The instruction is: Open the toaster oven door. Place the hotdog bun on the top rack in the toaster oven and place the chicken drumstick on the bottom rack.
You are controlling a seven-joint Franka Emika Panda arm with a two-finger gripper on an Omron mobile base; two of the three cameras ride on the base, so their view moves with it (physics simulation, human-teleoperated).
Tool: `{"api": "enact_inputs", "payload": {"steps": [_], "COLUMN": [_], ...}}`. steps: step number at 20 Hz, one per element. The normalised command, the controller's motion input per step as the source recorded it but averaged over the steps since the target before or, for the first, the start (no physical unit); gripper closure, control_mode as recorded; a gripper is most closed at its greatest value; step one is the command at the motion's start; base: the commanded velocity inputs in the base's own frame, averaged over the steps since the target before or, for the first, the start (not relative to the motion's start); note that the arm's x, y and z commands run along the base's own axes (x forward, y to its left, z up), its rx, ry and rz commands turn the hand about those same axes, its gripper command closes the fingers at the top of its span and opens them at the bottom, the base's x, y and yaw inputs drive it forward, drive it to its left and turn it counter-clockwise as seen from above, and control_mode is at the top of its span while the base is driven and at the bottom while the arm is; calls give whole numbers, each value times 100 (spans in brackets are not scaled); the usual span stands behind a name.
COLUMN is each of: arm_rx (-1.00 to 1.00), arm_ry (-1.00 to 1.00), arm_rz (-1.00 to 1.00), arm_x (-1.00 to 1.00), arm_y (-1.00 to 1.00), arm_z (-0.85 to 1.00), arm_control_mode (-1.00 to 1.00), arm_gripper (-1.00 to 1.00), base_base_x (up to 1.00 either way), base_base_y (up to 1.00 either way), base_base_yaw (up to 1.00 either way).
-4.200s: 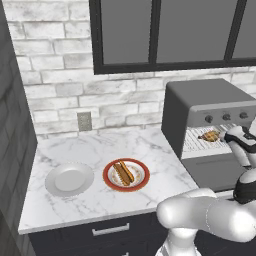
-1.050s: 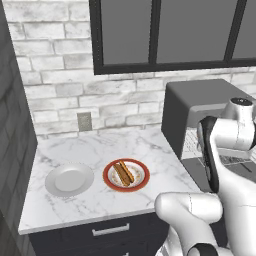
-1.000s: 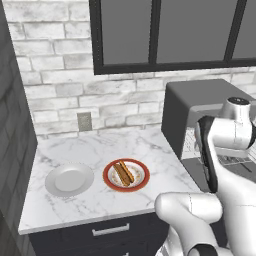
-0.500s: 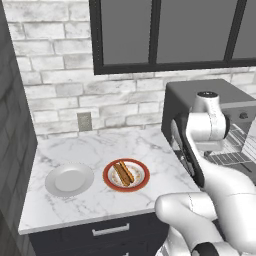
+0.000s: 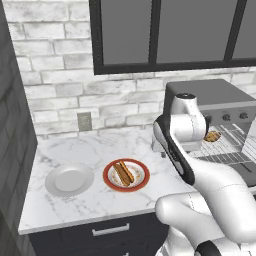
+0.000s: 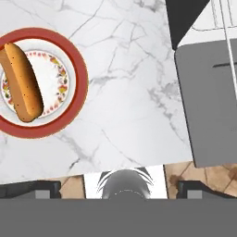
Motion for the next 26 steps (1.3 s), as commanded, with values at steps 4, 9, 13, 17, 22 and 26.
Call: {"api": "enact_inputs", "payload": {"steps": [4, 9, 13, 17, 22, 26], "arm_rx": [3, 2, 5, 5, 5, 0], "arm_ry": [5, 8, 6, 4, 2, 9], "arm_rz": [7, 4, 6, 2, 0, 1], "arm_x": [39, 42, 38, 32, 27, 21], "arm_y": [57, 54, 47, 41, 29, 15], "arm_z": [-31, -31, -31, -42, -42, -13], "arm_control_mode": [-100, -100, -100, -100, -100, -100], "arm_gripper": [-100, -100, -100, -100, -100, -100], "base_base_x": [0, 0, 0, 0, 0, 0], "base_base_y": [0, 0, 0, 0, 0, 0], "base_base_yaw": [0, 0, 0, 0, 0, 0]}}
